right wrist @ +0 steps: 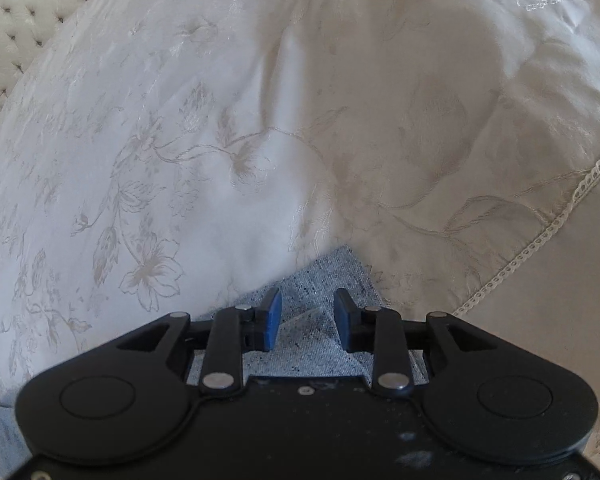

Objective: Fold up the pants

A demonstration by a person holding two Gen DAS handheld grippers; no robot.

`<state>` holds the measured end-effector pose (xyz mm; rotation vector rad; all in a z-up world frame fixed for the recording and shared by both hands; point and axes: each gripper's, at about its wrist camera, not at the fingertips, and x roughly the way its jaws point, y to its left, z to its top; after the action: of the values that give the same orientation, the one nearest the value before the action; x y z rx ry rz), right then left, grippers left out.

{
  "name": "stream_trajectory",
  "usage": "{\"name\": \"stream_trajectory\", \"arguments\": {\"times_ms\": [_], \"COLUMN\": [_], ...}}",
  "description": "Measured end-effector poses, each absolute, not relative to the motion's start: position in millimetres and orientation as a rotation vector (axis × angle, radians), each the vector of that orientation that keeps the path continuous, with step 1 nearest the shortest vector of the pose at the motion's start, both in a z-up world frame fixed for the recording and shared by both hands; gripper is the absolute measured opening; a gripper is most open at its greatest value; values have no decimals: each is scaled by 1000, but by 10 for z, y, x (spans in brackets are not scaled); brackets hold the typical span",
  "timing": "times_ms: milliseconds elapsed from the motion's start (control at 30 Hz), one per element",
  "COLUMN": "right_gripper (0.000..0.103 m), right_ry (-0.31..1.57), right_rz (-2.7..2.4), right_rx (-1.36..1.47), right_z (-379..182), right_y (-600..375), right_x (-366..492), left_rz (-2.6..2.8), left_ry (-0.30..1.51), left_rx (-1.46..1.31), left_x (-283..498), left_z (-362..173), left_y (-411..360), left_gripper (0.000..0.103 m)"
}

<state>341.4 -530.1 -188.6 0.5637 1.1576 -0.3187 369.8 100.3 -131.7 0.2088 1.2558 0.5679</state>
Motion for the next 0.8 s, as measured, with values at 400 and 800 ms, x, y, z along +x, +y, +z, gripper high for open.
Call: {"name": "stream_trajectory", "arguments": {"times_ms": [400,800], "right_gripper": [4,22], "right_ry": [1045,1110], "right_rz": [-246,-377], "right_rx": [629,614], "right_z": [-1744,-2071], "right_y": [-5258,-5475], "right_x": [3183,3592], "left_rz": [548,531], "left_ry": [1224,1226], "left_rx": [169,155], "left_x": [3559,3432], "left_z": [-1291,-1317], "left_y": [808,645], "left_gripper": [51,51]}}
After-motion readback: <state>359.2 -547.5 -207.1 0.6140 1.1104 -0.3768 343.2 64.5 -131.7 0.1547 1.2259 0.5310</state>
